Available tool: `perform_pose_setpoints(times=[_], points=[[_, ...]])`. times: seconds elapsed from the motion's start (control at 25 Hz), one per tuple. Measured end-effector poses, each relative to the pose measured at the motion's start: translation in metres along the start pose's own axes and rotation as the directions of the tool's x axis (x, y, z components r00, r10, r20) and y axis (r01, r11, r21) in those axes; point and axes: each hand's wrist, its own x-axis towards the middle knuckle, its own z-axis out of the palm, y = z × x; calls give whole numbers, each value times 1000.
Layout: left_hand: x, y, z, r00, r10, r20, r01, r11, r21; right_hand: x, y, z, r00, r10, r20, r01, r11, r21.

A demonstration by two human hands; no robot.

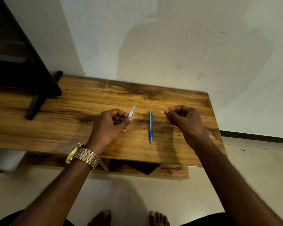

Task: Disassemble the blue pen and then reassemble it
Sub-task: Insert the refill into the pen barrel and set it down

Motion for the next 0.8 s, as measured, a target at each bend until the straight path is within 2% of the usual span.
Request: perform_pose_setpoints(times=[0.08,0.16,0.36,0.56,0.8], points=[[-4,2,4,996,61,67,-57,997,-59,0,-2,5,1000,2,3,-2,976,219],[-7,4,8,988,124,90,-122,992,-24,-3,-3,16,999,-23,47,9,962,274],[-12,8,20,981,171,95,-175,984,36,-8,1,28,983,-108,149,66,962,265],[-15,10,19,980,178,92,-187,978,96,-8,3,26,973,-102,206,57,975,217],[-16,13,17,979,176,102,-190,970,150,-8,-2,15,954,-138,265,129,990,52]])
